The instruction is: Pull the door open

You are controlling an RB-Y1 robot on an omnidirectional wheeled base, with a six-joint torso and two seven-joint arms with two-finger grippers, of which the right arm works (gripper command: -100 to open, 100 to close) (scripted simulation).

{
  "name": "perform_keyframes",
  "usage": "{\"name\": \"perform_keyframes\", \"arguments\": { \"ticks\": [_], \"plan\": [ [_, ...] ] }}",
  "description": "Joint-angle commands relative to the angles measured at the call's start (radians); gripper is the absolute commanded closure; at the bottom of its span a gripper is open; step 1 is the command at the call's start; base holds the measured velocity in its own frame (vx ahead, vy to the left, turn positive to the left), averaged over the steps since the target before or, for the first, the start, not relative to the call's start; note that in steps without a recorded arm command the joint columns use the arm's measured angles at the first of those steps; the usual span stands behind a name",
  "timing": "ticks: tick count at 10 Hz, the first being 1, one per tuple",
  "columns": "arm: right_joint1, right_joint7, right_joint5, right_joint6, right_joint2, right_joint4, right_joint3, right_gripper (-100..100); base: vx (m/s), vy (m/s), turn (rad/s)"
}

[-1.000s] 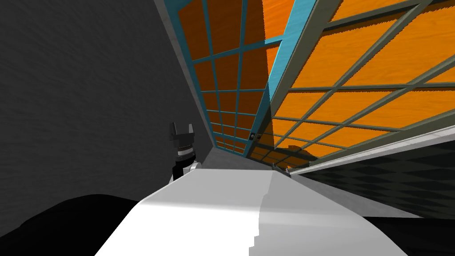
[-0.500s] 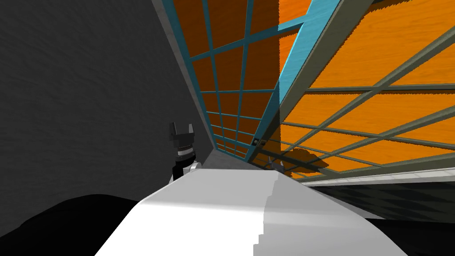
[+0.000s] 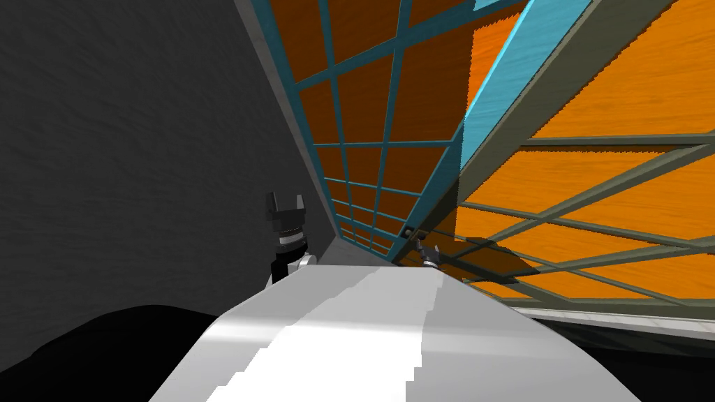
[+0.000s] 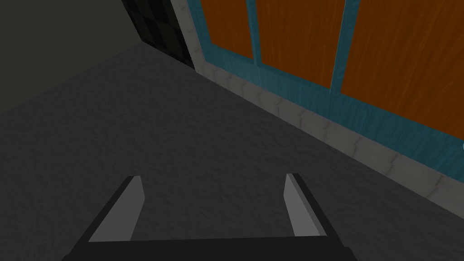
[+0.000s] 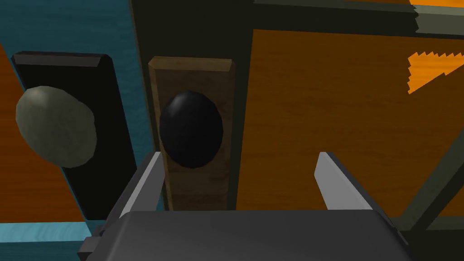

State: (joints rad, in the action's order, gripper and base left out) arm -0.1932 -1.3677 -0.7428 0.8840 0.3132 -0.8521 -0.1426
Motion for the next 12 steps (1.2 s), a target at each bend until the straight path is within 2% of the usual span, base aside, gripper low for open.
{"name": "perform_keyframes", "arguments": {
  "ticks": [1, 2, 3, 8, 9, 11, 12],
  "plan": [
    [0.019, 0.005, 0.003, -0.006, -0.004, -0.023, -0.004, -100, 0.145, -0.014, 0.11],
    [0.007, 0.011, 0.002, -0.005, -0.01, -0.021, -0.002, -100, 0.074, -0.008, 0.036],
    [0.007, 0.011, 0.002, -0.005, -0.01, -0.021, -0.002, 100, -0.013, 0.002, -0.031],
    [0.007, 0.011, 0.002, -0.005, -0.01, -0.021, -0.002, 100, -0.011, 0.004, 0.005],
    [-0.016, 0.012, 0.0, -0.009, -0.009, -0.007, 0.003, 100, -0.102, 0.029, -0.021],
    [-0.016, 0.012, 0.0, -0.009, -0.009, -0.007, 0.003, 100, -0.113, 0.025, -0.013],
    [-0.029, 0.012, -0.002, -0.01, -0.008, 0.0, 0.007, 100, -0.101, 0.028, -0.023]
  ]
}}
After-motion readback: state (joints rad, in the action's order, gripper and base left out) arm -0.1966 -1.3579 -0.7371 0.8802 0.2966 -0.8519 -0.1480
